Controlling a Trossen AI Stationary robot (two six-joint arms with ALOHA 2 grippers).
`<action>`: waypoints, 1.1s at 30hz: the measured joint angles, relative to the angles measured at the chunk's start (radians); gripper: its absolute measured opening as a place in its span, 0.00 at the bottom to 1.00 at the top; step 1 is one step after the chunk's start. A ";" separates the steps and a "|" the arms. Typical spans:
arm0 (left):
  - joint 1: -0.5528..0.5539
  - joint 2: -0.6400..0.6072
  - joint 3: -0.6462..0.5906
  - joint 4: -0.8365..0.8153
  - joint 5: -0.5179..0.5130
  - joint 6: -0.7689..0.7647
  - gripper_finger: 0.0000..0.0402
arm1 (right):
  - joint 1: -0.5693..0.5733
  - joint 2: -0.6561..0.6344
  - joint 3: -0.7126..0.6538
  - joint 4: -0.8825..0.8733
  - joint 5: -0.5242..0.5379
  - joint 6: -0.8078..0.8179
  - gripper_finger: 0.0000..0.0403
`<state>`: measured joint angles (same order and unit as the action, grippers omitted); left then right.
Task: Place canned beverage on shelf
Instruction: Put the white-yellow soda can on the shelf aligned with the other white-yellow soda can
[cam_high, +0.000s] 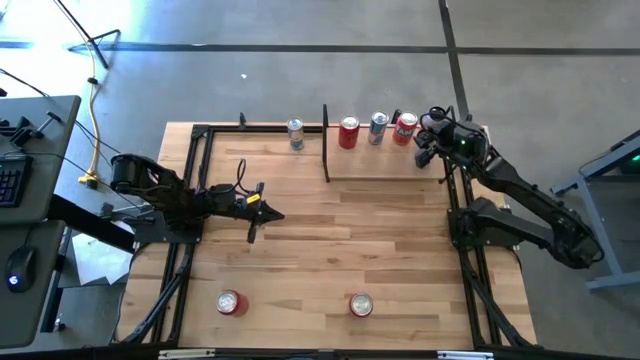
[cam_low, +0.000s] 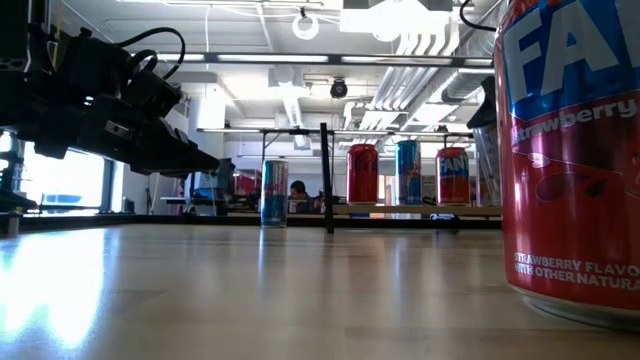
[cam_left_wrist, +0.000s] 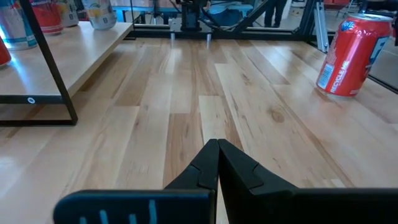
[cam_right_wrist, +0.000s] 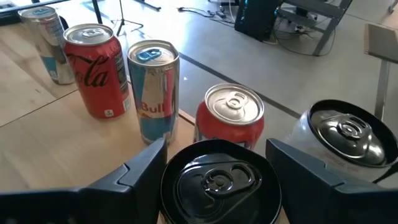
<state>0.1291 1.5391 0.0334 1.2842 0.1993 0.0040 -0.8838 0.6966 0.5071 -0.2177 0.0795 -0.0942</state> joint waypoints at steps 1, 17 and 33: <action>0.000 0.000 0.000 0.000 0.000 0.000 0.00 | 0.000 0.004 0.000 0.003 -0.002 0.004 0.58; 0.000 0.000 0.000 0.000 0.000 -0.003 0.00 | 0.000 0.004 -0.001 -0.012 0.006 0.038 0.69; 0.000 0.000 0.000 -0.001 0.000 -0.011 0.00 | 0.001 0.003 -0.001 0.050 0.053 0.042 0.70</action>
<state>0.1291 1.5391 0.0334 1.2835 0.1989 -0.0071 -0.8829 0.6994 0.5060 -0.1681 0.1329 -0.0517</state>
